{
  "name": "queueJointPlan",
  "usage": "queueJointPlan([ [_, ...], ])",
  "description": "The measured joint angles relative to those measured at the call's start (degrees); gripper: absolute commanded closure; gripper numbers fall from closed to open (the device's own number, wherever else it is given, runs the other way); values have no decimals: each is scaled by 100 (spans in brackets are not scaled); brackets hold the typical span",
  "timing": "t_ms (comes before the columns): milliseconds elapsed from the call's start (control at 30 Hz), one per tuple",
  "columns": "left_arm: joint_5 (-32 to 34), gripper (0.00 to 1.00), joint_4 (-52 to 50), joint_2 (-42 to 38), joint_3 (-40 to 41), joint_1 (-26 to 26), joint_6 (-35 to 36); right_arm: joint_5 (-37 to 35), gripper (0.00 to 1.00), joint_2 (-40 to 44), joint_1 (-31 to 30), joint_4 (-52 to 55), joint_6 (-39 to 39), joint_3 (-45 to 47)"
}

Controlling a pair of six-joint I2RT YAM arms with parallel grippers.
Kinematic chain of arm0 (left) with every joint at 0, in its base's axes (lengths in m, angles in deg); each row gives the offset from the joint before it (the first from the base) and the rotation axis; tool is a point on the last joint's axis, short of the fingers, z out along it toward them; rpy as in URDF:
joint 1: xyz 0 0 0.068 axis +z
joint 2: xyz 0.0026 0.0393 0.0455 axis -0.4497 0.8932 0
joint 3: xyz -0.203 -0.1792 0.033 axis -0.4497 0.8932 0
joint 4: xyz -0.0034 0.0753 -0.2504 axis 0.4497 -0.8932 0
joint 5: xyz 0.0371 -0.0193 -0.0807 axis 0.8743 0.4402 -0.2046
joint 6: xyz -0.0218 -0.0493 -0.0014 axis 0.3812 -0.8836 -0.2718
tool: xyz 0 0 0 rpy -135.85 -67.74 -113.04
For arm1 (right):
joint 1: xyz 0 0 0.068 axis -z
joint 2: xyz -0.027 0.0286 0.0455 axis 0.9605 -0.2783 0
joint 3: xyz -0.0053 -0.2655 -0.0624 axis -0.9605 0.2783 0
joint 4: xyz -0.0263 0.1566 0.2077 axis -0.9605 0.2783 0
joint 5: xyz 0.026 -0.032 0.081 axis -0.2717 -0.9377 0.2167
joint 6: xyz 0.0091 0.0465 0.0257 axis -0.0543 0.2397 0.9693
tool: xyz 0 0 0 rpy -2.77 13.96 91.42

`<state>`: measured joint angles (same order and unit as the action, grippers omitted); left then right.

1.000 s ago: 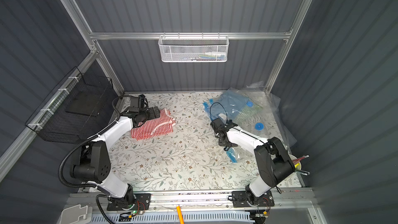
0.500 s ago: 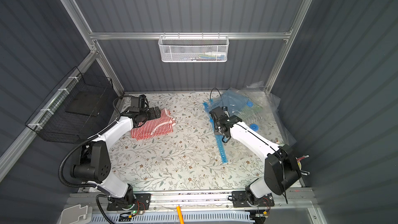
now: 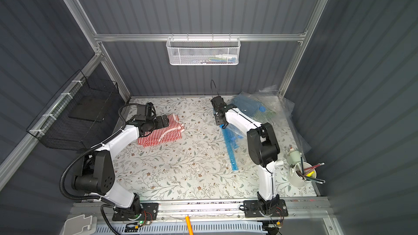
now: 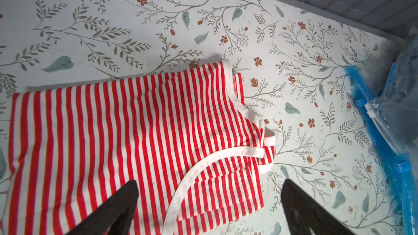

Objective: Take the tank top out of the vacuum bag
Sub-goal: Place the vacuum bag at the center of the board, then move the vacuum bag to the vacuum bag.

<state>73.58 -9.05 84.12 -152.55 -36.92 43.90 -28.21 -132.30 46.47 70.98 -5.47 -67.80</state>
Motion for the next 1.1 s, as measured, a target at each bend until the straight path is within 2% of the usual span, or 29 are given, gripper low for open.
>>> queueJointPlan([
  [267,-151,0,39,-7,81,0,-50,-76,30,-601,0,90,-442,-507],
  [500,-319,0,61,-4,81,0,-76,-184,36,-798,-4,133,-662,-553],
  [667,-382,0,129,-4,85,0,-94,-435,50,-1047,-9,164,-824,-627],
  [800,-407,0,133,-4,85,0,-103,-498,74,-1130,-11,170,-892,-623],
  [967,-474,0,157,-4,127,0,-138,-533,92,-1117,-9,103,-833,-608],
  [1100,-540,0,175,-4,216,0,-179,-584,100,-1071,-7,-9,-793,-516],
])
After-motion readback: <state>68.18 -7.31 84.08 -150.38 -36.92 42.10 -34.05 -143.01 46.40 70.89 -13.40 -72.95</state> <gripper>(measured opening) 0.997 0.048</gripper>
